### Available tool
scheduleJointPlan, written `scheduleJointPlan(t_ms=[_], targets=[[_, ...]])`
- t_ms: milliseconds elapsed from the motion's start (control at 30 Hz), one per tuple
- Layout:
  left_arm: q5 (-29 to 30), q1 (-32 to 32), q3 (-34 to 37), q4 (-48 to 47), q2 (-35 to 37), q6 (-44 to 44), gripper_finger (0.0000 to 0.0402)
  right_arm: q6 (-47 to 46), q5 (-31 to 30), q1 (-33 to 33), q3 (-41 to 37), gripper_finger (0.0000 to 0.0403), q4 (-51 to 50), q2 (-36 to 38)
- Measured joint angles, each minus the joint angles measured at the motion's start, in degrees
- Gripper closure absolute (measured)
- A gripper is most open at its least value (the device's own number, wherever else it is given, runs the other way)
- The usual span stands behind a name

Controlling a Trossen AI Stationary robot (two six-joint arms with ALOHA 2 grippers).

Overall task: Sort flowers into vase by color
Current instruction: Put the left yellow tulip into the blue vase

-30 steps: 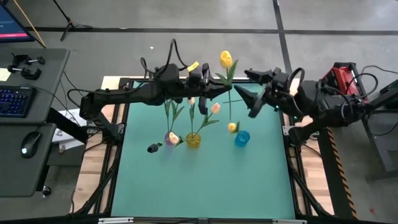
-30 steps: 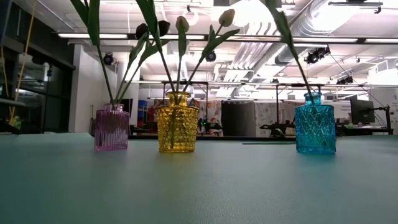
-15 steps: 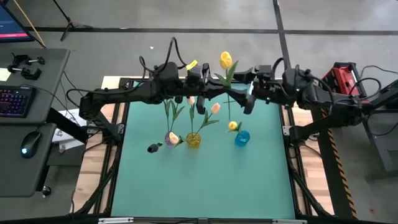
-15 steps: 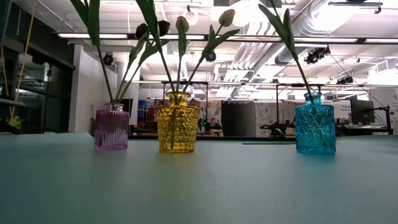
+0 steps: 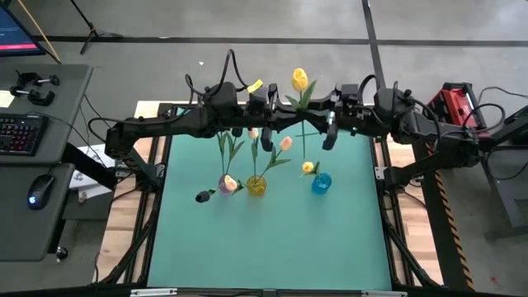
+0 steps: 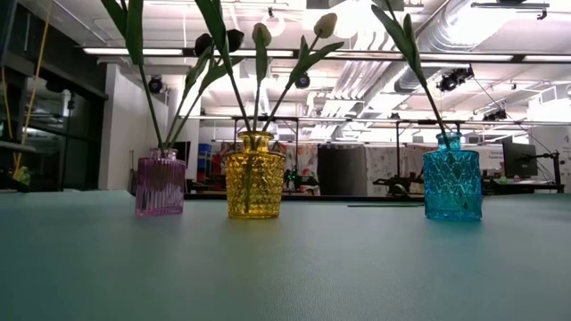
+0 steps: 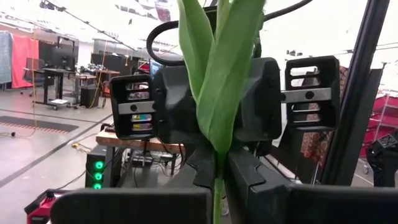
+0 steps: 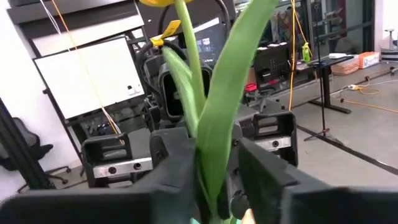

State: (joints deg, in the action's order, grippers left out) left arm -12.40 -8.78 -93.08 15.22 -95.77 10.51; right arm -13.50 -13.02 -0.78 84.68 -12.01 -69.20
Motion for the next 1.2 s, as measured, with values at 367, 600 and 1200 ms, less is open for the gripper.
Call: scheduleJointPlan(t_ms=[367, 600, 1200], targets=[[0.78, -0.72, -0.03, -1.96, 0.32, 1.24, 0.0354, 0.43, 1.49, 0.02, 0.00, 0.0397, -0.53, 0.08], [1.20, -3.54, -0.04, -12.82, 5.77, -1.65, 0.0256, 3.19, -1.64, 0.11, 0.00, 0.0401, -2.58, 4.98], [0.89, -8.00, 6.27, -34.27, 23.88, -6.50, 0.0170, -10.65, -21.96, 10.48, -20.13, 0.0402, -19.55, 23.54]])
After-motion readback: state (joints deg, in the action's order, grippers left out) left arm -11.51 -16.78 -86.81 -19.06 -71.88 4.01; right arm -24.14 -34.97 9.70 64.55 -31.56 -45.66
